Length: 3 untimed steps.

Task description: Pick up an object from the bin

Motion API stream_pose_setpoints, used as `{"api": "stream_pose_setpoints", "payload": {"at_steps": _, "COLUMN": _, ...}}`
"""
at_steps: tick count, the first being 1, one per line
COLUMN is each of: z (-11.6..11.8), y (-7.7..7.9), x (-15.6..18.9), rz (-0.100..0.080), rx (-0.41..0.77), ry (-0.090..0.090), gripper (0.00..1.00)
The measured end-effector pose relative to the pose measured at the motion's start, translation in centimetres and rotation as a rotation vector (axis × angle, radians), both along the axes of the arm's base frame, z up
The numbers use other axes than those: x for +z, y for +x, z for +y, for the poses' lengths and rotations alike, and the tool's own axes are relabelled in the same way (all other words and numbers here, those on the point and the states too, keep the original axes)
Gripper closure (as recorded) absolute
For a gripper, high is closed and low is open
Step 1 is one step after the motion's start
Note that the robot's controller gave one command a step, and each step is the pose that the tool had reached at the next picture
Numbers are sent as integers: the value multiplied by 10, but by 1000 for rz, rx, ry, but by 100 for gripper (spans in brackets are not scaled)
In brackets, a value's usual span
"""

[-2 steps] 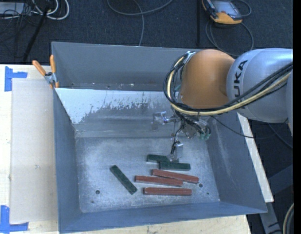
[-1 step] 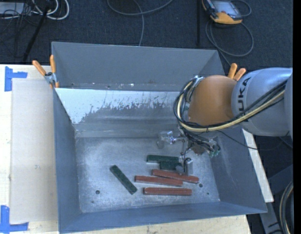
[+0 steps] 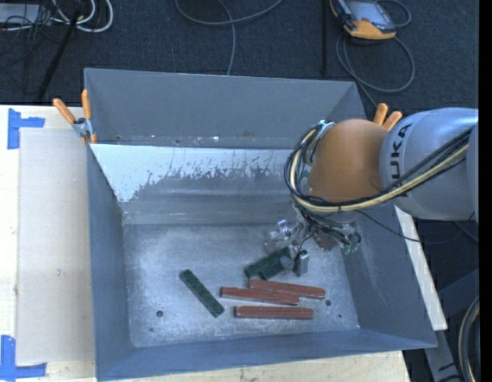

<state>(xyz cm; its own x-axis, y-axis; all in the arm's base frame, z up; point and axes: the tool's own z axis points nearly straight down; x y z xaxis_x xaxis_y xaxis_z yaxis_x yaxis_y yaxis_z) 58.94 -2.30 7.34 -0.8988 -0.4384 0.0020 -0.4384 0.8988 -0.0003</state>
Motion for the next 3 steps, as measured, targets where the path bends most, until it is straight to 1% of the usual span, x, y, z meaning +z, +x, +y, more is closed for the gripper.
{"api": "stream_pose_setpoints", "payload": {"at_steps": 1, "z": 1, "y": 0, "x": -3, "rz": -5, "rx": 0, "ry": 2, "gripper": 0}}
{"api": "stream_pose_setpoints", "payload": {"at_steps": 2, "z": 0, "y": 0, "x": 0, "rz": -7, "rx": -2, "ry": 1, "gripper": 100}}
{"api": "stream_pose_setpoints", "payload": {"at_steps": 3, "z": 1, "y": 0, "x": -3, "rz": -4, "rx": -2, "ry": 2, "gripper": 0}}
